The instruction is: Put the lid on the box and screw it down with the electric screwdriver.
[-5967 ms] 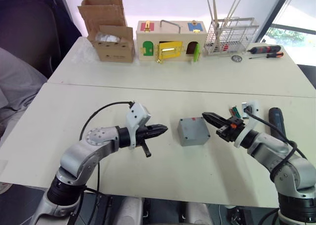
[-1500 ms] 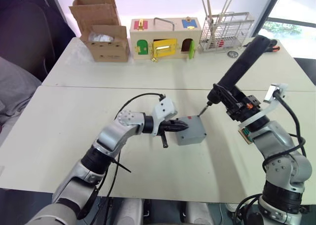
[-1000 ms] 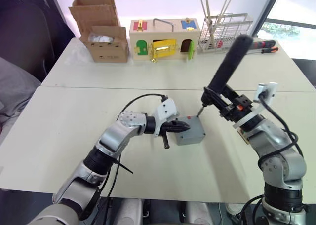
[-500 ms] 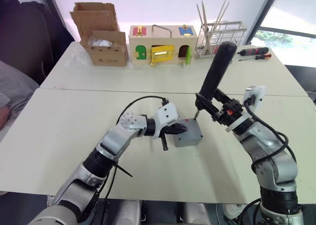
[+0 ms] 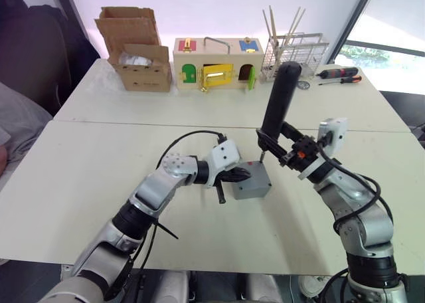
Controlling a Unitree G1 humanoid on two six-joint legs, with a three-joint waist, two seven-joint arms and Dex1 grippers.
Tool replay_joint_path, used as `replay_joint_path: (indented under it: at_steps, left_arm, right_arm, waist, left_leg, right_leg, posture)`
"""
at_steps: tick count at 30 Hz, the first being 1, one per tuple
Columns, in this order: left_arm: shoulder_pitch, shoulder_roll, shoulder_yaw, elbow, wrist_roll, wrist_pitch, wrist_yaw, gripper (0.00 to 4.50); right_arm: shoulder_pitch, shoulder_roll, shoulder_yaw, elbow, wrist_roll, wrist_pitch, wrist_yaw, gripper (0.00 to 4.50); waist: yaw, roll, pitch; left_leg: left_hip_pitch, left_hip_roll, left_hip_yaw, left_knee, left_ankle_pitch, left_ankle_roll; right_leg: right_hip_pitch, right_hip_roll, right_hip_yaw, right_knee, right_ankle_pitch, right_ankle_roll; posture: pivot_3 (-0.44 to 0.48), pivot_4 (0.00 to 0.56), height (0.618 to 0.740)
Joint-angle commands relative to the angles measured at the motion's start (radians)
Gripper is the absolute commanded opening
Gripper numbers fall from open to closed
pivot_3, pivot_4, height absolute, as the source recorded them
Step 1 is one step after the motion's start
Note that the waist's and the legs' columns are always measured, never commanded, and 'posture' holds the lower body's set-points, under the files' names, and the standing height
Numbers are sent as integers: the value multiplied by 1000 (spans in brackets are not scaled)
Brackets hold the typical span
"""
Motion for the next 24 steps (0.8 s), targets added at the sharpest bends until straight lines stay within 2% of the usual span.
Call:
replay_joint_path:
  at_steps: [1, 24]
  left_arm:
    - [28, 14, -20, 39, 30, 40, 5, 99]
    - [39, 12, -26, 33, 38, 39, 12, 99]
  right_arm:
    - [74, 10, 76, 79, -8, 44, 36, 1833]
    - [89, 39, 75, 183, -32, 3, 32, 1833]
  waist:
    - [0, -1, -2]
    - [0, -1, -21]
  left_leg:
    - [0, 0, 0, 0, 0, 0]
    - [5, 7, 0, -3, -6, -5]
  right_leg:
    - [0, 0, 0, 0, 0, 0]
    - [0, 1, 0, -5, -4, -7]
  posture:
    - [0, 150, 729]
    - [0, 150, 729]
